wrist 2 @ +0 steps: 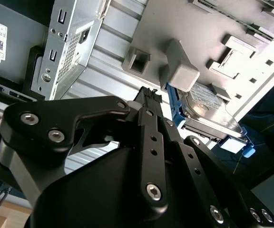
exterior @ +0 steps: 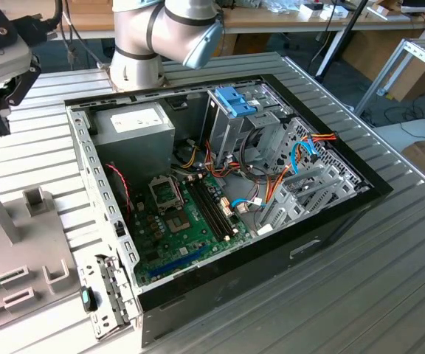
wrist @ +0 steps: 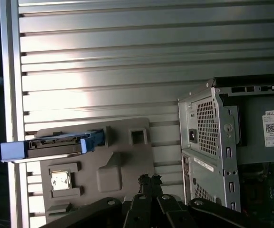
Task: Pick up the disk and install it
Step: 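Reach for the disk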
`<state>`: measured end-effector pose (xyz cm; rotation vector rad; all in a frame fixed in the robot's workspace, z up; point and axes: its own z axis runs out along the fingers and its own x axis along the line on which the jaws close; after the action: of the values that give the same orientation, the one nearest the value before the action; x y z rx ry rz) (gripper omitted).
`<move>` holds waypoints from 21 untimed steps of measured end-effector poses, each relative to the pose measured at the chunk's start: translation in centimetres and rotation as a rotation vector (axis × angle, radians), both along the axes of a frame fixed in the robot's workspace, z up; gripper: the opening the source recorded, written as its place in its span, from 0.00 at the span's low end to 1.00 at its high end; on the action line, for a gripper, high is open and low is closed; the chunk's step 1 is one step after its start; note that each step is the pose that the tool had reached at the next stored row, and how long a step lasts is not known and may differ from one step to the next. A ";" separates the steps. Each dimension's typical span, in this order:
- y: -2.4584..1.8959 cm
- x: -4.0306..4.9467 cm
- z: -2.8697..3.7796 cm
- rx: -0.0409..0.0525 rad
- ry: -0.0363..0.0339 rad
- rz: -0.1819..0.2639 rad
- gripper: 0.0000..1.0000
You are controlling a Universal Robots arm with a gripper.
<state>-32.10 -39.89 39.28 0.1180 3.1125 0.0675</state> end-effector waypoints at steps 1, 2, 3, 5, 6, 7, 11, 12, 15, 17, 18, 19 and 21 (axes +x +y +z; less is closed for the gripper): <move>0.00 -0.20 0.00 0.0001 0.0000 0.000 0.11; 0.00 -0.57 0.00 0.0001 0.0000 0.000 0.11; 0.00 -1.11 -0.01 0.0001 -0.0001 0.000 0.11; 0.00 -1.56 0.00 0.0001 0.0000 0.000 0.11; 0.00 -1.73 -0.01 0.0001 -0.0001 0.000 0.11; 0.00 -1.96 0.00 0.0001 0.0000 0.000 0.11; 0.00 -3.06 0.00 0.0001 0.0000 0.000 0.11; 0.00 -3.18 -0.01 0.0001 -0.0001 0.000 0.11; 0.00 -3.47 0.00 0.0001 0.0000 0.000 0.11; 0.00 -3.76 0.00 0.0001 0.0000 0.000 0.11; 0.00 -3.78 0.00 0.0001 0.0000 0.000 0.11; 0.00 -3.79 0.00 0.0001 0.0000 0.000 0.11; 0.00 -3.80 0.00 0.0001 -0.0001 0.000 0.11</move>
<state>-35.90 -39.89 39.28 0.1180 3.1125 0.0677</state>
